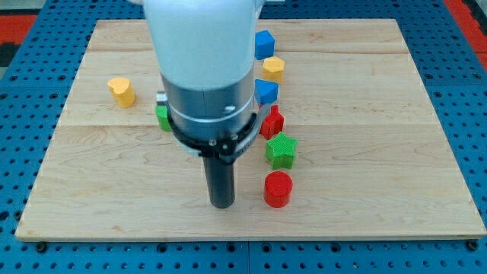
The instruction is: Move the green circle below the blue cube
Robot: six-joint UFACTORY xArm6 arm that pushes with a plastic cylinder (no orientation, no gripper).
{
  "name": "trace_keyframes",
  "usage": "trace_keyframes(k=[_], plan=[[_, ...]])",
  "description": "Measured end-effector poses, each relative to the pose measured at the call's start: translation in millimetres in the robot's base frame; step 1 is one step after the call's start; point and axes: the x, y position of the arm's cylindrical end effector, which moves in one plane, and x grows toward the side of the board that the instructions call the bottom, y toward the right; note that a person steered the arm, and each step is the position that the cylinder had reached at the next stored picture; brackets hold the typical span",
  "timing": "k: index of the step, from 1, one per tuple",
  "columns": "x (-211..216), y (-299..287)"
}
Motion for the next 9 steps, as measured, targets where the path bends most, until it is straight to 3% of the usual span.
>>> trace_keyframes(k=[1, 2, 3, 4, 6, 8, 9], plan=[[-6, 38], [5, 27], [-10, -83], [-70, -140], [-144, -97], [-180, -66], [-226, -66]])
